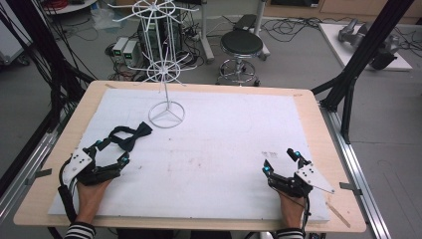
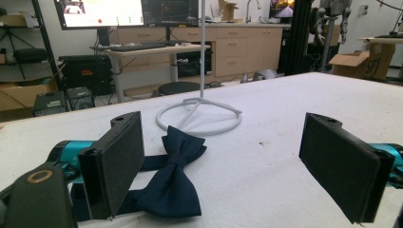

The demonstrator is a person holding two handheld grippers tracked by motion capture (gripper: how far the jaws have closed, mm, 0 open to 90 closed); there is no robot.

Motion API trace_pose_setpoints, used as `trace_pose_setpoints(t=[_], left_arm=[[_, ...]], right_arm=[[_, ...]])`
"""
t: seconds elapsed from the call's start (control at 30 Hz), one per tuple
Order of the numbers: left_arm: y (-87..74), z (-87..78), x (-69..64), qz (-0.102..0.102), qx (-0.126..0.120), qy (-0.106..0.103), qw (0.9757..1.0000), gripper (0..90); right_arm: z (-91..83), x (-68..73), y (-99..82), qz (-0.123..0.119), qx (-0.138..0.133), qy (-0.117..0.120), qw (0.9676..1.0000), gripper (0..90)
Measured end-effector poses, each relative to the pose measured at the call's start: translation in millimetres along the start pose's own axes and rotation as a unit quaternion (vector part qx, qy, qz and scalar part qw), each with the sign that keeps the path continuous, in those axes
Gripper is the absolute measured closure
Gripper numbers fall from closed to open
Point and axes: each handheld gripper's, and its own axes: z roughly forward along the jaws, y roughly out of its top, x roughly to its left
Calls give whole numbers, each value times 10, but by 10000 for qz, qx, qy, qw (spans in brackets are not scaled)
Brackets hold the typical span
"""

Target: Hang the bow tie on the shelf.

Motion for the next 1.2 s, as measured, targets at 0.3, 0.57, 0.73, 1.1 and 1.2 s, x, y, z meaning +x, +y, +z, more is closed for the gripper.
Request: trace_pose_setpoints(t=[0.3,0.57,0.73,1.1,1.2], left_arm=[[-1,-5,16,-58,-9,16,10000,154],[2,-2,7,-30,-3,20,10000,154],[6,7,12,-57,36,15,10000,154],[142,34,79,23,335,23,9994,154],[216,53,112,59,459,-2,9989,154]], right_arm=[[-2,-5,-2,-21,-51,-24,10000,90],[0,-3,0,-23,-31,-54,10000,90],[3,-1,0,-28,-39,-66,10000,90],[2,7,0,-23,-14,-76,10000,90],[3,6,0,-32,-20,-83,10000,90]])
